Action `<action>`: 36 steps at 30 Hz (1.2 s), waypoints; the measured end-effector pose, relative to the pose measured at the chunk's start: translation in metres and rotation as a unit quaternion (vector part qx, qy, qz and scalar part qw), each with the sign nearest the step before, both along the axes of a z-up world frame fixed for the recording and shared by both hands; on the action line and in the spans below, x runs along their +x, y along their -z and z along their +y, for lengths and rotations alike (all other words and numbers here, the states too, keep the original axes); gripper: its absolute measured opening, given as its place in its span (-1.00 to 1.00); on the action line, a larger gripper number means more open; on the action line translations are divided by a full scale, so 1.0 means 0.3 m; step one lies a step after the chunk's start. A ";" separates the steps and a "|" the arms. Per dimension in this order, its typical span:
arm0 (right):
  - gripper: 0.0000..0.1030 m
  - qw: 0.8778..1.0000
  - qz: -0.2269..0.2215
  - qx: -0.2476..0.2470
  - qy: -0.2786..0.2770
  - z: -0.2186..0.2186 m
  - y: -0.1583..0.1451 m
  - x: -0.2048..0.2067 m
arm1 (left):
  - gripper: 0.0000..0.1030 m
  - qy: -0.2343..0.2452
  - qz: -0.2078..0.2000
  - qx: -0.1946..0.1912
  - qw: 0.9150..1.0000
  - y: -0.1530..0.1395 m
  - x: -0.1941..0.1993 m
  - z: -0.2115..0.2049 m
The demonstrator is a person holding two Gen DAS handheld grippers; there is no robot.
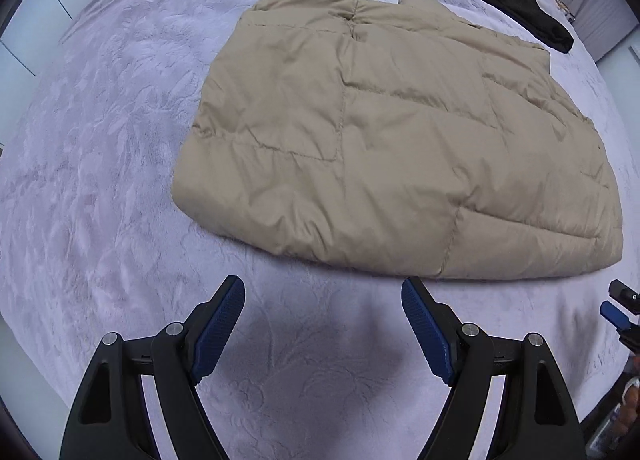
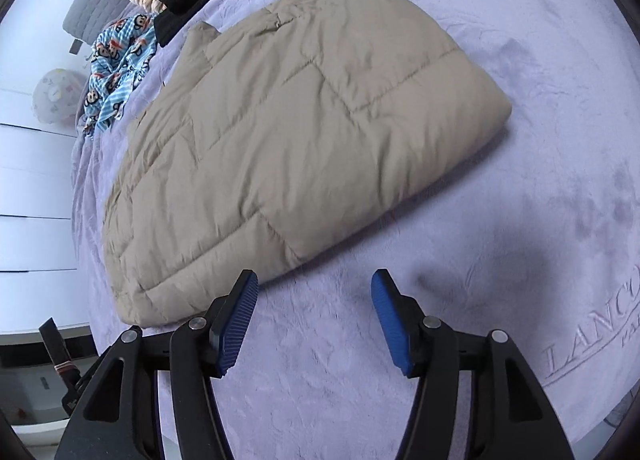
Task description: Fold large clothes
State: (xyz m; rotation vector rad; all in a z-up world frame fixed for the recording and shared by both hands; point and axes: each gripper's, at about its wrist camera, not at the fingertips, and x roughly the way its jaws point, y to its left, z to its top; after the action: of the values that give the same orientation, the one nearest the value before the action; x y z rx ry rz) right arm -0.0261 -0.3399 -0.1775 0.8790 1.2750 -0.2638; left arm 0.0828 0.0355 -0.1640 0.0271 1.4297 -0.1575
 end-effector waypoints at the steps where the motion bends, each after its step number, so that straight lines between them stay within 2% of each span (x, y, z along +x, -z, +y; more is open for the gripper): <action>1: 0.23 1.000 0.003 0.004 0.002 0.004 0.004 -0.008 | 0.82 -0.003 0.004 -0.003 1.000 0.000 -0.011 -0.001; 2: 0.23 1.000 0.007 0.010 0.004 0.008 0.012 -0.017 | 0.99 -0.007 0.006 -0.007 1.000 -0.003 -0.023 -0.002; 8: 0.26 0.999 0.021 0.034 0.024 0.019 0.041 -0.060 | 0.98 0.018 0.006 0.004 1.000 -0.010 -0.082 -0.041; 9: 0.32 0.999 0.022 0.036 0.026 0.020 0.043 -0.064 | 0.98 0.020 0.005 0.007 1.000 -0.009 -0.087 -0.045; 10: 0.49 0.999 0.022 0.039 0.028 0.022 0.046 -0.068 | 0.98 0.020 0.004 0.010 1.000 -0.005 -0.088 -0.045; 11: 0.57 0.998 0.021 0.041 0.030 0.024 0.049 -0.069 | 0.98 0.019 0.004 0.014 1.000 -0.002 -0.091 -0.046; 14: 0.59 0.998 0.019 0.052 0.034 0.024 0.066 -0.078 | 0.99 0.012 0.012 0.013 1.000 0.011 -0.091 -0.042; 16: 0.74 0.997 0.013 0.063 0.038 0.021 0.074 -0.080 | 0.99 0.009 0.016 0.012 1.000 0.017 -0.091 -0.042; 18: 0.77 0.996 0.002 0.075 0.045 0.022 0.079 -0.078 | 0.98 0.007 0.015 0.016 1.000 0.018 -0.089 -0.038; 20: 0.99 0.995 -0.008 0.085 0.054 0.020 0.082 -0.081 | 0.98 0.005 0.015 0.021 1.000 0.020 -0.088 -0.036; 25: 0.99 0.991 -0.027 0.102 0.082 0.007 0.096 -0.092 | 0.98 0.001 0.016 0.027 1.000 0.037 -0.063 0.002; 30: 0.99 0.988 -0.007 0.134 0.077 -0.003 0.135 -0.083 | 0.98 -0.009 0.017 0.025 0.999 0.069 -0.040 0.037; 33: 0.99 0.986 -0.006 0.146 0.086 -0.015 0.152 -0.087 | 0.98 -0.015 0.040 -0.011 0.999 0.109 -0.012 0.065; 36: 0.99 0.983 -0.012 0.156 0.092 -0.029 0.164 -0.089 | 0.98 -0.039 0.042 -0.064 0.996 0.112 0.003 0.096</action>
State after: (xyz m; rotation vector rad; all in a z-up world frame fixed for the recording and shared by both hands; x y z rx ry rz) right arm -0.0527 -0.3487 -0.2266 1.2679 1.2332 -0.2004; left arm 0.0836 0.0642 -0.1976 -0.1419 1.5000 -0.1879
